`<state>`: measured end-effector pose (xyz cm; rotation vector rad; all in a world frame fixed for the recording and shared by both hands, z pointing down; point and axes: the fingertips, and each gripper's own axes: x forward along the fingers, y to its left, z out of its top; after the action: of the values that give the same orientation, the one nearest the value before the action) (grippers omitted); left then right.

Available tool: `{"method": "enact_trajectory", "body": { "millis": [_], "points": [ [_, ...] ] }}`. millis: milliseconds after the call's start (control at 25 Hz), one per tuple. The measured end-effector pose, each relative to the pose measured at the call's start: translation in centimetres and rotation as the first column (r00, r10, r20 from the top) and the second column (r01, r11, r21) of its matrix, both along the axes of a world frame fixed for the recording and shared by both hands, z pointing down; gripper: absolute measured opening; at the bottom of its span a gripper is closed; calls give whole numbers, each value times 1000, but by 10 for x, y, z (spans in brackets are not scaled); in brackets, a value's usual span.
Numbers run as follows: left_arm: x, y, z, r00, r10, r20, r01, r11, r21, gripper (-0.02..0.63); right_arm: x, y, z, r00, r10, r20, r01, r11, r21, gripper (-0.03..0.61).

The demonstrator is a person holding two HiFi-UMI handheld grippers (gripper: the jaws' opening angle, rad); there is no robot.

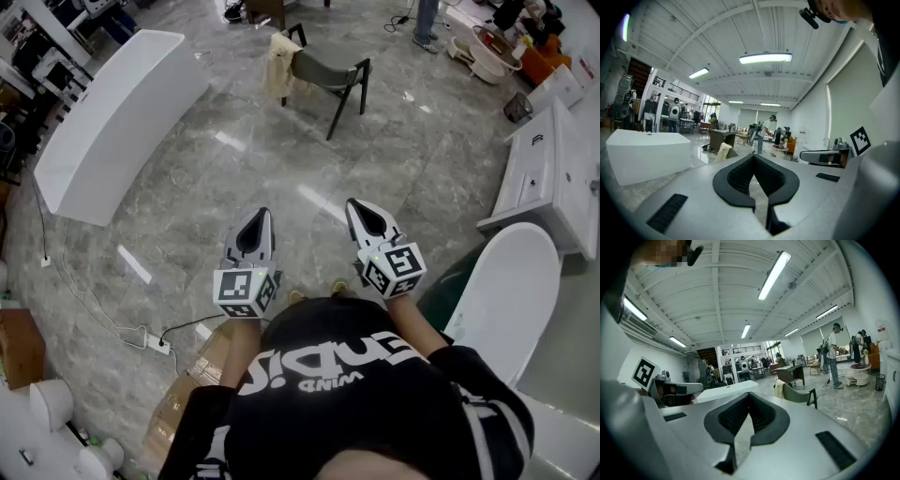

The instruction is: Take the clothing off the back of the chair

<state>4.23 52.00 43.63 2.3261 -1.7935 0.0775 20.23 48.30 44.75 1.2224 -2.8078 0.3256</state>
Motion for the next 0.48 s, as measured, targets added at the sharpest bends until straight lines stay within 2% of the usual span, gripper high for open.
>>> {"method": "enact_trajectory", "body": {
  "millis": [240,480],
  "points": [
    [-13,2,2,1000,5,-28,-5,1000,-11,15,-13,0,-5,1000,-11,27,11,1000,-2,14],
    [-31,5,16,999,28,-31,-28,1000,-9,15,-27,12,2,1000,-10,6,10,1000,2,14]
  ]
}}
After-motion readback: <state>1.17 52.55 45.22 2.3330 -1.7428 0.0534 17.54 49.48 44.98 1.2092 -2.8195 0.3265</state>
